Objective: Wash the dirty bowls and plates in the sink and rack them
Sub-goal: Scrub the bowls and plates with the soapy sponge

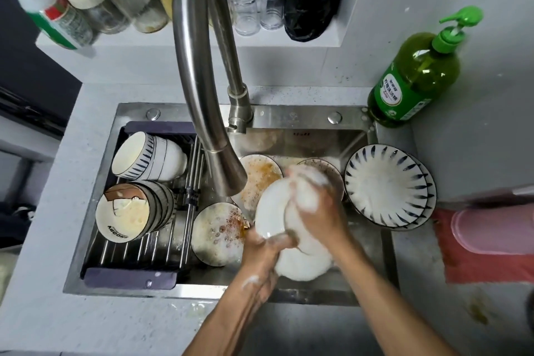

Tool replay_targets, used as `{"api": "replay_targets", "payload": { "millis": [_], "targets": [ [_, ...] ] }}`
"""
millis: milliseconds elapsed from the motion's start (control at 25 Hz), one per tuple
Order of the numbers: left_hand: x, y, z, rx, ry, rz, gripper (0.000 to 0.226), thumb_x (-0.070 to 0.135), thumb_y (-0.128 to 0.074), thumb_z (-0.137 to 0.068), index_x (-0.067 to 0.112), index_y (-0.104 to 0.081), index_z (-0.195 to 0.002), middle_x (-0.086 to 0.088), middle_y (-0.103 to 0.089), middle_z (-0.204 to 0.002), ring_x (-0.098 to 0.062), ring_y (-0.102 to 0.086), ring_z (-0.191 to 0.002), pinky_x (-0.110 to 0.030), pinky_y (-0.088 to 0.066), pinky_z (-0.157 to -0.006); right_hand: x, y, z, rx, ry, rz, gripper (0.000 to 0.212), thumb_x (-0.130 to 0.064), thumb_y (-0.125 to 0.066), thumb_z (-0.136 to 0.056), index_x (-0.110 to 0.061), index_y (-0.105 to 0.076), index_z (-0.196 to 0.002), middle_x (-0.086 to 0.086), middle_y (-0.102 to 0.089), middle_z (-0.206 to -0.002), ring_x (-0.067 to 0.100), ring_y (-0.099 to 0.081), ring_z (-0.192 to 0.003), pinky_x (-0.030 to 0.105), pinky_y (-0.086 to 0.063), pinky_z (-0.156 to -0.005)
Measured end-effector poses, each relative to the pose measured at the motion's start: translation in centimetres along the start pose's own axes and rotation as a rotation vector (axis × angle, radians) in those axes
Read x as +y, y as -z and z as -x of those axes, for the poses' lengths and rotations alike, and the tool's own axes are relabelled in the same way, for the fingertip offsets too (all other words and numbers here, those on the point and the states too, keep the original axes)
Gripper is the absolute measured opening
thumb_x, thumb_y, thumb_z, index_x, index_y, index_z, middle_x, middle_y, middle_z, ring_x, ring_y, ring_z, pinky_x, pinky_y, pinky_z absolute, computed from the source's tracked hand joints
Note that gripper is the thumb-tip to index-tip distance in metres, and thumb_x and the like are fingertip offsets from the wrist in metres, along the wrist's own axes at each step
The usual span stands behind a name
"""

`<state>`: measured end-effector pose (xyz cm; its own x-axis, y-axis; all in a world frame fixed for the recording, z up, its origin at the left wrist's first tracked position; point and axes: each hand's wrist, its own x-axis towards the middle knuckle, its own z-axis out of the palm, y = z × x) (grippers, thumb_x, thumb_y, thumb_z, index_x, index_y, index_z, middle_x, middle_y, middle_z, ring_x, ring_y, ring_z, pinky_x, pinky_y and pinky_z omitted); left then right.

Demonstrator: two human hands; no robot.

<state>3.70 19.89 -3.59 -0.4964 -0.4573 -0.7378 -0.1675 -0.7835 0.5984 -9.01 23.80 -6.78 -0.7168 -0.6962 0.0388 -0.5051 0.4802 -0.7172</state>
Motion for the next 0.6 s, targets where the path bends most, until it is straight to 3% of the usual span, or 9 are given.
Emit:
{"api": "replay_targets", "payload": {
  "millis": [80,160,200,280,360,400,480,560,600],
  "targets": [
    [-0.1,0.3,0.1,-0.013,-0.004,-0.032,0.051,-0.006,-0.073,-0.051,-0.002,-0.070,-0.103,-0.020,-0.075,-0.098,-0.036,-0.072,-0.092,-0.048,-0.059,-0.077,-0.5,0.7,-0.4,0.006,-0.075,0.025,0.031,-0.031,-0.051,-0.096,-0.014,-0.070,-0.114,0.005,-0.067,-0.121,0.027,-0.059,-0.113,0.034,-0.043,-0.099],
    [-0.6,0.3,-0.1,0.022,-0.006,-0.074,0.041,-0.010,-0.072,-0.054,-0.002,-0.072,-0.094,-0.020,-0.075,-0.092,-0.037,-0.072,-0.087,-0.046,-0.060,-0.074,-1.1,0.0,0.0,-0.050,0.151,0.111,0.029,-0.033,-0.051,-0.092,-0.020,-0.071,-0.107,0.001,-0.066,-0.118,0.022,-0.057,-0.112,0.032,-0.041,-0.099],
    [-0.7,0.2,-0.1,0.039,-0.035,-0.173,0.033,-0.008,-0.073,-0.057,-0.001,-0.072,-0.089,-0.019,-0.075,-0.089,-0.036,-0.072,-0.084,-0.045,-0.060,-0.073,-1.2,0.1,0.0,-0.093,0.152,0.041,0.028,-0.034,-0.052,-0.090,-0.021,-0.072,-0.106,-0.002,-0.066,-0.118,0.019,-0.057,-0.113,0.033,-0.042,-0.101],
    [-0.9,0.8,-0.2,0.025,-0.163,-0.558,0.020,0.001,-0.074,-0.063,0.006,-0.070,-0.082,-0.010,-0.073,-0.077,-0.027,-0.069,-0.069,-0.035,-0.057,-0.062,-2.0,0.6,0.6,-0.084,-0.118,-0.189,0.026,-0.033,-0.062,-0.089,-0.021,-0.072,-0.109,-0.007,-0.064,-0.116,0.013,-0.060,-0.106,0.034,-0.048,-0.096],
    [-1.0,2.0,-0.5,-0.114,-0.362,-1.021,0.016,0.000,-0.069,-0.074,0.014,-0.069,-0.081,0.007,-0.066,-0.069,-0.014,-0.059,-0.059,-0.025,-0.051,-0.063,-1.9,1.1,2.0,0.006,-0.592,-0.473,0.038,-0.018,-0.070,-0.086,-0.027,-0.062,-0.121,-0.009,-0.059,-0.116,0.007,-0.063,-0.093,0.025,-0.053,-0.079],
    [-1.1,2.7,-1.1,-0.205,-0.524,-1.227,0.025,-0.001,-0.065,-0.075,0.016,-0.074,-0.093,0.012,-0.070,-0.078,-0.011,-0.062,-0.065,-0.020,-0.052,-0.074,-1.8,1.1,2.8,0.090,-0.828,-0.650,0.048,-0.002,-0.066,-0.084,-0.027,-0.058,-0.124,-0.005,-0.061,-0.113,0.007,-0.064,-0.085,0.023,-0.052,-0.069],
    [-2.3,4.5,-2.6,-0.342,-0.746,-1.461,0.059,-0.003,-0.063,-0.072,0.028,-0.070,-0.122,0.017,-0.068,-0.119,-0.004,-0.064,-0.108,-0.016,-0.045,-0.102,-1.1,1.0,4.3,0.285,-1.090,-0.830,0.059,0.019,-0.050,-0.077,-0.017,-0.059,-0.122,0.006,-0.067,-0.100,0.013,-0.062,-0.072,0.021,-0.049,-0.055],
    [-3.6,5.9,-3.1,-0.241,-0.744,-1.319,0.074,-0.008,-0.068,-0.069,0.037,-0.065,-0.127,0.018,-0.053,-0.142,-0.002,-0.045,-0.135,-0.022,-0.044,-0.108,-0.5,1.3,5.2,0.365,-1.139,-0.858,0.059,0.022,-0.044,-0.071,-0.010,-0.064,-0.116,0.010,-0.068,-0.090,0.018,-0.061,-0.068,0.021,-0.049,-0.055],
    [-4.0,6.0,-2.6,-0.149,-0.648,-1.107,0.080,-0.013,-0.068,-0.068,0.038,-0.062,-0.130,0.020,-0.042,-0.149,-0.001,-0.033,-0.142,-0.016,-0.045,-0.103,0.1,1.7,5.4,0.363,-1.145,-0.838,0.059,0.022,-0.044,-0.069,-0.009,-0.066,-0.114,0.011,-0.070,-0.088,0.020,-0.062,-0.069,0.023,-0.050,-0.059]
  ]
}}
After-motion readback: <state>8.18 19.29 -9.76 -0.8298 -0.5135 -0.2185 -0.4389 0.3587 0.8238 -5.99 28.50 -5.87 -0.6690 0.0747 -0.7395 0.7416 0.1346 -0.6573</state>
